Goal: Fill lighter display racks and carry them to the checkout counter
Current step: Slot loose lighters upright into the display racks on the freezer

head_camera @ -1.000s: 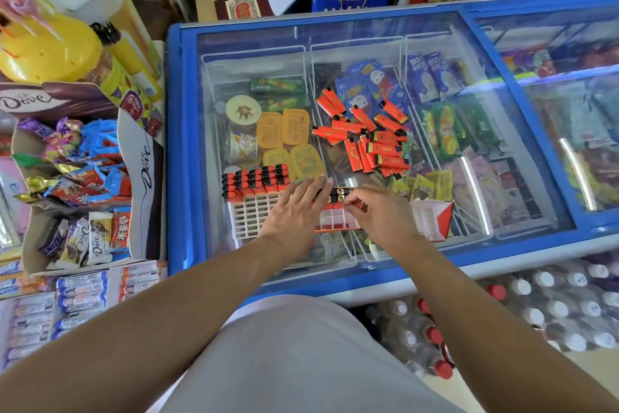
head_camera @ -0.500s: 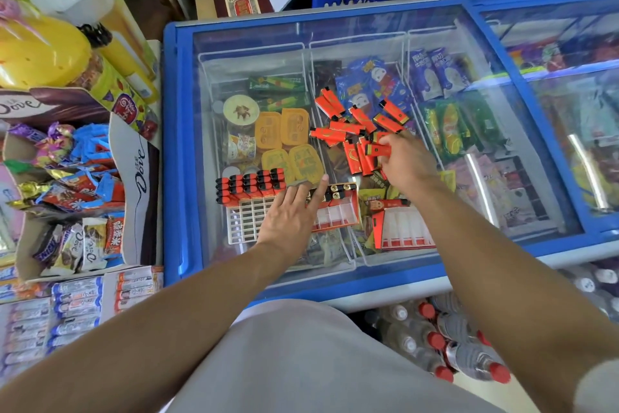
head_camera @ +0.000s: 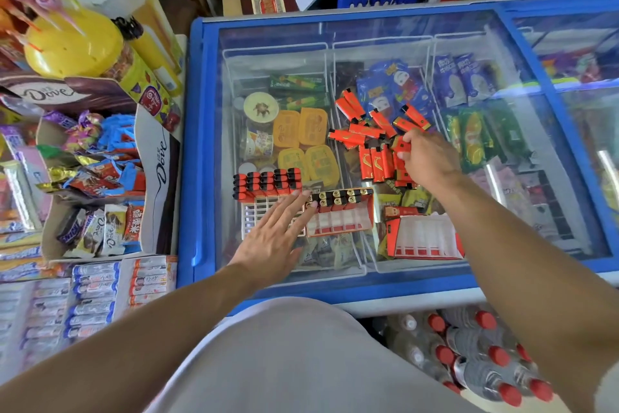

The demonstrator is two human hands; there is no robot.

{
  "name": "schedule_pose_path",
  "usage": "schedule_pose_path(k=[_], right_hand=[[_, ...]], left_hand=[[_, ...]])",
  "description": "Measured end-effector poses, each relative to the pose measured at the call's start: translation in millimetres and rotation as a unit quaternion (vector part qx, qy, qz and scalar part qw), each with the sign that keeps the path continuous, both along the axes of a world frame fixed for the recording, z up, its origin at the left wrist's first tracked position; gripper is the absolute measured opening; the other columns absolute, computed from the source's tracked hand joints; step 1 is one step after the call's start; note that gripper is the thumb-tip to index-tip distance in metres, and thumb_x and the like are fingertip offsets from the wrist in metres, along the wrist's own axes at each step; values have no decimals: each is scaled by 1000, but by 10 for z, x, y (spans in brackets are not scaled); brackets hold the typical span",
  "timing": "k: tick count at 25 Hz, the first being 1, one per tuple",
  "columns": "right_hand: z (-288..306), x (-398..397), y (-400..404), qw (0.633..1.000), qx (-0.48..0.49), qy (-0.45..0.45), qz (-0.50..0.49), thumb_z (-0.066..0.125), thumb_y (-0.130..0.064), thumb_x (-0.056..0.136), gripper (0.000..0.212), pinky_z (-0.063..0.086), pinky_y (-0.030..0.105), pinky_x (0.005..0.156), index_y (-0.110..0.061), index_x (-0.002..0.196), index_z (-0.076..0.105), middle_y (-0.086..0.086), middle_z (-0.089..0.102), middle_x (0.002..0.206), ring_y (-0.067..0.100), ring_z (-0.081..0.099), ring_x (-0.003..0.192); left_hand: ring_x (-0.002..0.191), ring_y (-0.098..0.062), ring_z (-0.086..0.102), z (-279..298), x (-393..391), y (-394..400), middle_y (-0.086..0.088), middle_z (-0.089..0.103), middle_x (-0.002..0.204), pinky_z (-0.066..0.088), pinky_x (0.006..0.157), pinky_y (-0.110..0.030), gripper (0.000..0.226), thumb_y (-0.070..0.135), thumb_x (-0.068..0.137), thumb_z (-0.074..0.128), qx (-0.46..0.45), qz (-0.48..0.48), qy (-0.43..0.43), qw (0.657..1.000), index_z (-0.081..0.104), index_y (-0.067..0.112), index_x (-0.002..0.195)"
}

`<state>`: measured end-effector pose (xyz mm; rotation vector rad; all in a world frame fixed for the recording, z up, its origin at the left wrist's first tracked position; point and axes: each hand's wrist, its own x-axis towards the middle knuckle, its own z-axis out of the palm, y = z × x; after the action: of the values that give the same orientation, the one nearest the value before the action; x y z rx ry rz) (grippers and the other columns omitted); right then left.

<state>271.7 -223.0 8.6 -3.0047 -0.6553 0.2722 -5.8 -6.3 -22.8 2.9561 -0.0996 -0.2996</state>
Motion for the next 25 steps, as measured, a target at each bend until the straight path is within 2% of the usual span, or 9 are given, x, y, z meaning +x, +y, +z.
schedule_pose_path(k=[2,5,10,13,15,18,20,23,25], right_hand=[[175,-159,36,996,82,11,18,66,-38,94,32,52,35,76,-22,120,56,-3,67,104,19,64,96],[478,-558,81,969,214,120,40,75,-35,87,22,41,27,79,-30,107,67,-16,58,107,7,57,94],[498,-1052,31,945,275,174,25,77,-30,86,21,36,9,68,-35,107,74,-6,60,99,12,59,87],[532,-1193,-1,948,273,162,33,72,-32,90,23,40,18,80,-34,113,71,-13,61,108,11,60,100],[604,-1211,-77,948,276,158,9,75,-32,88,20,48,24,78,-33,107,68,-15,65,110,12,65,94],[744,-991,-316,953,243,175,-51,84,-35,77,25,55,28,72,-36,97,70,-4,73,102,16,69,82],[854,-781,-497,968,159,187,-59,85,-40,75,38,55,33,73,-32,109,73,4,73,110,20,69,86],[880,-632,-662,972,-19,233,-21,85,-40,76,53,48,32,84,-22,122,69,-5,66,123,17,64,105],[757,-664,-714,970,-72,233,3,88,-36,73,44,48,36,91,-24,112,73,-6,65,123,18,61,108]], left_hand=[[152,-18,-27,-7,1,-63,-4,-23,167,-10,122,-40,98,38,100,52,-1,8,-11,1000,-26,25,156],[152,-17,-26,8,-35,-145,-1,-29,166,-10,122,-37,106,31,95,62,-38,53,-7,998,-24,27,157],[151,-22,-30,33,-109,-126,-2,-39,161,-14,121,-39,105,34,98,57,-22,50,15,998,-32,31,153],[148,-23,-34,67,-93,-101,-3,-43,159,-19,120,-39,105,34,99,55,-18,37,26,999,-37,30,150],[148,-23,-34,95,-90,-106,-4,-41,159,-19,120,-39,106,33,98,55,-21,33,29,999,-37,30,150],[148,-23,-34,149,-95,-90,-4,-40,160,-19,120,-38,103,33,97,56,-22,32,31,999,-31,29,152],[148,-22,-34,192,-71,-80,-5,-39,160,-21,118,-37,101,33,97,56,-27,25,31,999,-26,27,154],[147,-21,-36,205,-52,-75,-5,-40,159,-24,116,-36,99,32,97,55,-40,19,42,998,-26,25,154],[148,-23,-34,178,-42,-76,-5,-40,159,-19,119,-38,100,32,96,56,-41,18,44,998,-23,23,156]])
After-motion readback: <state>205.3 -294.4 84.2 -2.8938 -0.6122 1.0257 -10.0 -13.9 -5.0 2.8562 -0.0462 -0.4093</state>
